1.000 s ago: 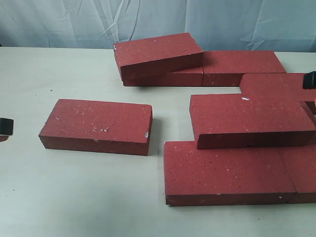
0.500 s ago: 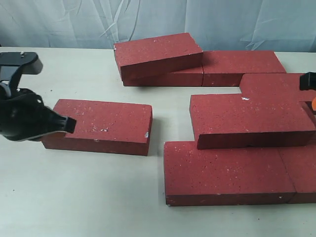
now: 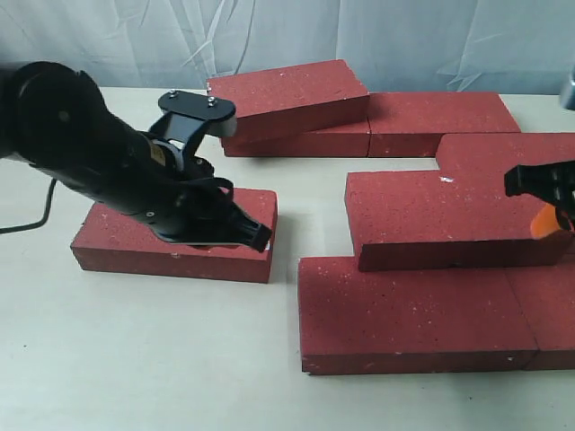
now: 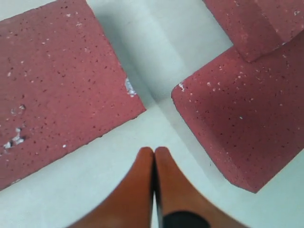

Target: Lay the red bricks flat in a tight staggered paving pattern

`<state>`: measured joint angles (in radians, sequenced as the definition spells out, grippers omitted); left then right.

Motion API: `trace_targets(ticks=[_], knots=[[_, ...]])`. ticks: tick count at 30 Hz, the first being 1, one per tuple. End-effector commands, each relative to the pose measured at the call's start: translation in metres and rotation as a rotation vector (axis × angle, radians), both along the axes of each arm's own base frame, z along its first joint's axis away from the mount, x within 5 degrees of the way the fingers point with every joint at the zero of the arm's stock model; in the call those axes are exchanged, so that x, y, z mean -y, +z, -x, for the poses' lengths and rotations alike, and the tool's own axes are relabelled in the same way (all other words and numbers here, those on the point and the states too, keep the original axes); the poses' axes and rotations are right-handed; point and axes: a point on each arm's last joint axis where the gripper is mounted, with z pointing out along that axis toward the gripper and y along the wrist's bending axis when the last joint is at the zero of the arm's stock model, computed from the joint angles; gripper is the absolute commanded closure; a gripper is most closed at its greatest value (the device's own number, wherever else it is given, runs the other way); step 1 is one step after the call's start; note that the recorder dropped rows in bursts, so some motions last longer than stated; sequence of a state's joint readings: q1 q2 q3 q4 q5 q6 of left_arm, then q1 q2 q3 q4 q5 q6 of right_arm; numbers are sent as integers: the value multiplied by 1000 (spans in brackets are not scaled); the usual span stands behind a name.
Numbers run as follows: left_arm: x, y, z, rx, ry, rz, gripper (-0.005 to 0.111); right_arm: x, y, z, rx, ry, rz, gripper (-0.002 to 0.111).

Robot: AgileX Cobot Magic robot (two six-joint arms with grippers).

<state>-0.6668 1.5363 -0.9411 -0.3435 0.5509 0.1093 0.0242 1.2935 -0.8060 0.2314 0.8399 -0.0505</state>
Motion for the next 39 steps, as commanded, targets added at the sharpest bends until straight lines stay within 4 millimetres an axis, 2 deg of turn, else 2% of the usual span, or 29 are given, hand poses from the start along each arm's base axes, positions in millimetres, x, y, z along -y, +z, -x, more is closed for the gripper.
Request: trace_targets(ticks=[1, 8, 14, 21, 27, 32, 39], knots=[[9, -5, -1, -2, -19, -4, 107, -21, -13, -6, -43, 89, 2, 109], [9, -5, -1, 8, -29, -17, 107, -52, -48, -21, -111, 168, 0, 109], [9, -5, 0, -12, -19, -4, 107, -60, -66, -38, -45, 127, -15, 109], [10, -4, -1, -5, -15, 2, 107, -59, -63, -52, 98, 62, -27, 109], [10, -4, -1, -5, -15, 2, 107, -59, -62, -54, 123, 56, -27, 109], [10, -4, -1, -5, -15, 2, 107, -59, -58, -49, 96, 67, -31, 109], [9, -5, 0, -10, -17, -1, 107, -52, -31, -34, 139, 155, 41, 109]])
